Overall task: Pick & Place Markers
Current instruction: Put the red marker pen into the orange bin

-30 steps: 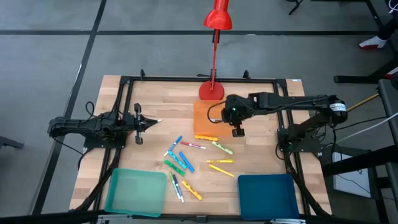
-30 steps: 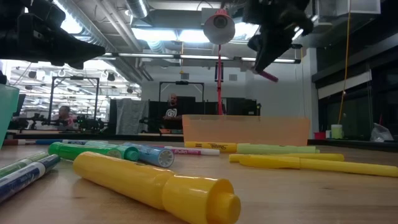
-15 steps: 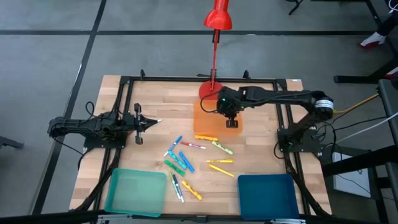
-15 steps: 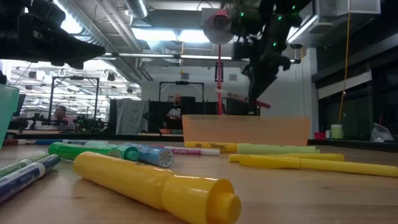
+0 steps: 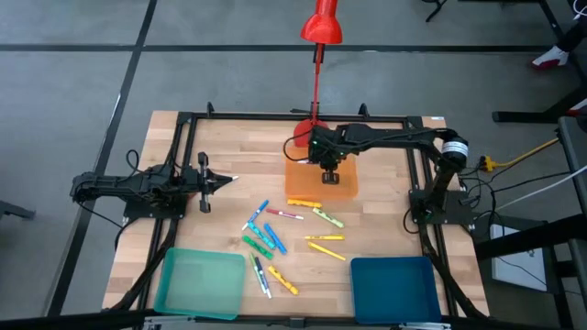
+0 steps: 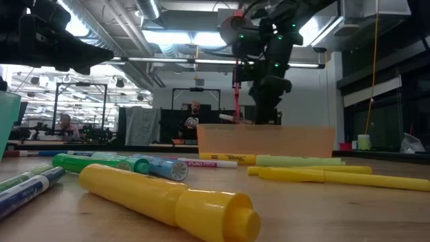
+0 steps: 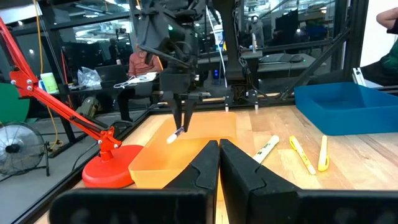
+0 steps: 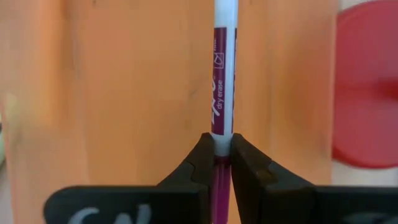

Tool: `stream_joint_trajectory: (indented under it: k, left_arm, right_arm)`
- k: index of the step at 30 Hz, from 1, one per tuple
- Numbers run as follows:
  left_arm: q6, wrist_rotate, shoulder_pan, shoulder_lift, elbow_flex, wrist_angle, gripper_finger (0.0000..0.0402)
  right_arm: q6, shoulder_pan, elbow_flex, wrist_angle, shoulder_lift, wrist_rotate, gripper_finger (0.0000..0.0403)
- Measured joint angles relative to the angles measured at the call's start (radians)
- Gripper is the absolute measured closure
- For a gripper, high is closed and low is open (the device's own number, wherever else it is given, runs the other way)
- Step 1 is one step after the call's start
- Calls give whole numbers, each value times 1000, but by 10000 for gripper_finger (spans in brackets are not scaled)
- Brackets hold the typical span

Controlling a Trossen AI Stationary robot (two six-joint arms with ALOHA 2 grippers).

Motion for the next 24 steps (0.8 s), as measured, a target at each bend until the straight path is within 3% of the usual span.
stream_joint_trajectory:
  k: [18, 24]
  left_arm:
    - [0, 0, 0, 0, 0, 0, 389]
    - [0, 0, 0, 0, 0, 0, 393]
  right_arm:
    - [17, -15, 55, -41, 30, 1, 364]
    - [25, -15, 55, -41, 30, 1, 320]
